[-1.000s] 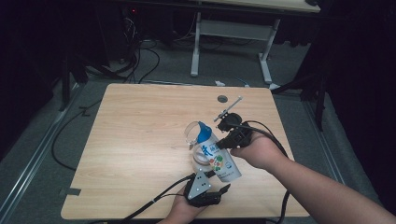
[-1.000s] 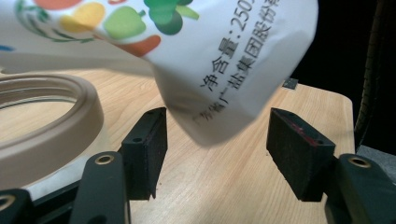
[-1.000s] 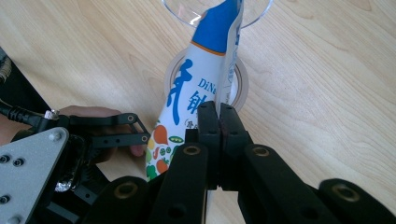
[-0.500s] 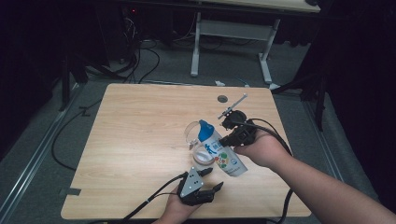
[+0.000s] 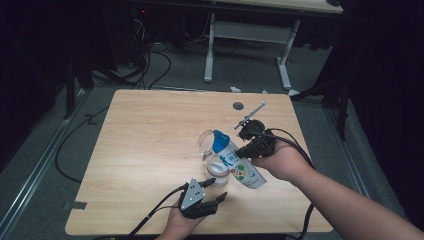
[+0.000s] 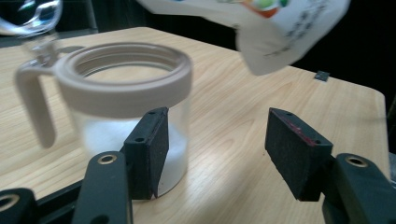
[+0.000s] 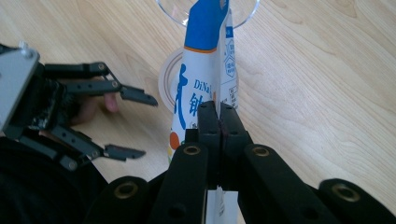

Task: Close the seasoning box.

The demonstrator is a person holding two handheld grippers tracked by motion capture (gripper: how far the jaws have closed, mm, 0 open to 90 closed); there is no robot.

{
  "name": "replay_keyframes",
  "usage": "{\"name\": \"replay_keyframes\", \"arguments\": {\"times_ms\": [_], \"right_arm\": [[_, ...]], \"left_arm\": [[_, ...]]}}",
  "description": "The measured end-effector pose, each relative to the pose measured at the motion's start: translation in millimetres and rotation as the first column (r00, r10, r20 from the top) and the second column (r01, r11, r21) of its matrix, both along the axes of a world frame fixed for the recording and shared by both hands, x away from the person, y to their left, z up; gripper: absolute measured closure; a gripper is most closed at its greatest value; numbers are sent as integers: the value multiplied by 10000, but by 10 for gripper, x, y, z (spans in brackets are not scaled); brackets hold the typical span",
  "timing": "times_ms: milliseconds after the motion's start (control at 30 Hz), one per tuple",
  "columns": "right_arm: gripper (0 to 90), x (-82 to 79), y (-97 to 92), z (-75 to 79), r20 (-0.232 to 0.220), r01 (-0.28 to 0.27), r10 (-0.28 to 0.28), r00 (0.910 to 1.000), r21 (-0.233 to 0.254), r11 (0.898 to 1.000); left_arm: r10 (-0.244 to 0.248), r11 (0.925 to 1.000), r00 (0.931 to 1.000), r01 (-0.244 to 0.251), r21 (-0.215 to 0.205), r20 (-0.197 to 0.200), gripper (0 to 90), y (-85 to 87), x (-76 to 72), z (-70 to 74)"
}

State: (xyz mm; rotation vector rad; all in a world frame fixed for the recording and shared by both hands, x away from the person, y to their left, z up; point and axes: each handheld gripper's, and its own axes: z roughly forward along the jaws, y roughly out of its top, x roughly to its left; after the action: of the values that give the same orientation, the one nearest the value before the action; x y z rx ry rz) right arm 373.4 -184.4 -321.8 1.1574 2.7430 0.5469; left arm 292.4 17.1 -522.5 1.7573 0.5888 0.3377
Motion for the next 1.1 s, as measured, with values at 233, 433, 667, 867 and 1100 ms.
{"name": "replay_keyframes", "arguments": {"times_ms": [233,433,667,867,1100], "right_arm": [[900,9,-34,-13,19,-38,38,10000,-1,10000],[900,7,-58,-39,17,-3,3,10000,-68,10000],[900,13,-156,-91,7,301,-301,9995,-109,9995],[900,64,-305,-161,152,624,-620,9980,-224,9978],[900,137,-510,-279,135,986,-982,9951,-349,9945]], "left_arm": [[388,9992,9992,-388,0,-3,401,121,48,15],[664,9978,9978,-664,56,32,403,239,67,12],[1232,9923,9923,-1233,87,114,403,500,138,39],[1624,9867,9866,-1625,36,126,392,706,206,77],[1901,9815,9817,-1904,213,144,387,867,265,94]]}}
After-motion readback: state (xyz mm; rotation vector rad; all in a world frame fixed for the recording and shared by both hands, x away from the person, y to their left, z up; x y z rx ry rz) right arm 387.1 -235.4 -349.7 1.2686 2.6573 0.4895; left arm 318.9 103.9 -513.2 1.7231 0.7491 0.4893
